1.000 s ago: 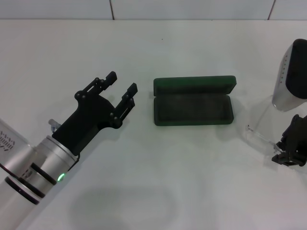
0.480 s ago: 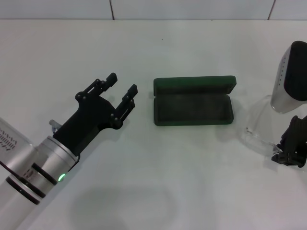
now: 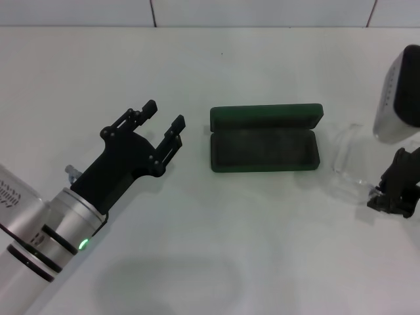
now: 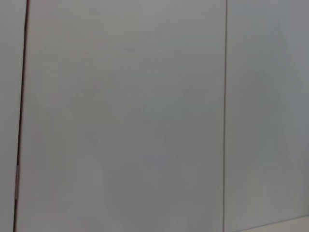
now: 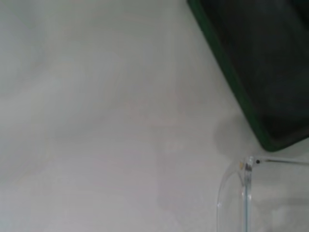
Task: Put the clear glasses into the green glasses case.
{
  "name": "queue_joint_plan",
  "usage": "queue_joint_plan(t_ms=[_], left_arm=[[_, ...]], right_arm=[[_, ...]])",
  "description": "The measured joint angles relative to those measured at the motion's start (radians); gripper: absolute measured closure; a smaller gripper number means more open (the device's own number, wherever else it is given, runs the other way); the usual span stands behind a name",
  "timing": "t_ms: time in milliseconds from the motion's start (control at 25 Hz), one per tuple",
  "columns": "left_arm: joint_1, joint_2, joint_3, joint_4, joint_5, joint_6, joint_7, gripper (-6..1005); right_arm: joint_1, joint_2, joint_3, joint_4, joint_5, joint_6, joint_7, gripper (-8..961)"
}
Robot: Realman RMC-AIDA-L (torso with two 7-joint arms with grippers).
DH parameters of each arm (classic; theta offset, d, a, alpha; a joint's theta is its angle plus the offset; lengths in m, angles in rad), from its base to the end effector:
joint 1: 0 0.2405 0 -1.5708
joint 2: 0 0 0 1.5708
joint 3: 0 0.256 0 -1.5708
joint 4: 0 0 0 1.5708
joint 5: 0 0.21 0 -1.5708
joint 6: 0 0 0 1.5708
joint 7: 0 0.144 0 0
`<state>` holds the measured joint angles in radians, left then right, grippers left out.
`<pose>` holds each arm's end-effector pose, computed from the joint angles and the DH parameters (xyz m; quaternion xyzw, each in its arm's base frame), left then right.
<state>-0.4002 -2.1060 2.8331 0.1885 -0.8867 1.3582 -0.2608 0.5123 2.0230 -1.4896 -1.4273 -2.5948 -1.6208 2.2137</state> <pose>-0.2768 0.2736 -0.0820 -0.8119 -0.1735 -0.3753 0.4122 0.2036 0.3309 0.0092 -0.9485 0.1494 -0.2544 0.1155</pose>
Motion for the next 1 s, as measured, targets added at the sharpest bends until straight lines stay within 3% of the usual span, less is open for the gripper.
queue_joint_plan(t_ms=[240, 480, 640, 840, 1000], left_arm=[[0.017, -0.002, 0.002, 0.012, 0.001, 0.0, 0.001, 453], [0.04, 0.002, 0.007, 0.057, 0.009, 0.03, 0.003, 454], [0.058, 0.004, 0.001, 0.076, 0.01, 0.086, -0.008, 454], [0.058, 0.008, 0.004, 0.073, 0.019, 0.154, -0.094, 454], [0.006, 0.018, 0.0, 0.026, 0.095, 0.216, -0.25, 454]], right_arm=[[-0.008, -0.001, 0.091, -0.006, 0.072, -0.018, -0.062, 827], [-0.042, -0.001, 0.32, -0.008, 0.315, -0.168, -0.264, 829], [-0.059, -0.003, 0.427, 0.073, 0.447, -0.213, -0.442, 830], [-0.11, -0.006, 0.461, 0.168, 0.574, -0.242, -0.696, 829], [-0.144, -0.005, 0.459, 0.304, 0.688, -0.263, -0.978, 829]])
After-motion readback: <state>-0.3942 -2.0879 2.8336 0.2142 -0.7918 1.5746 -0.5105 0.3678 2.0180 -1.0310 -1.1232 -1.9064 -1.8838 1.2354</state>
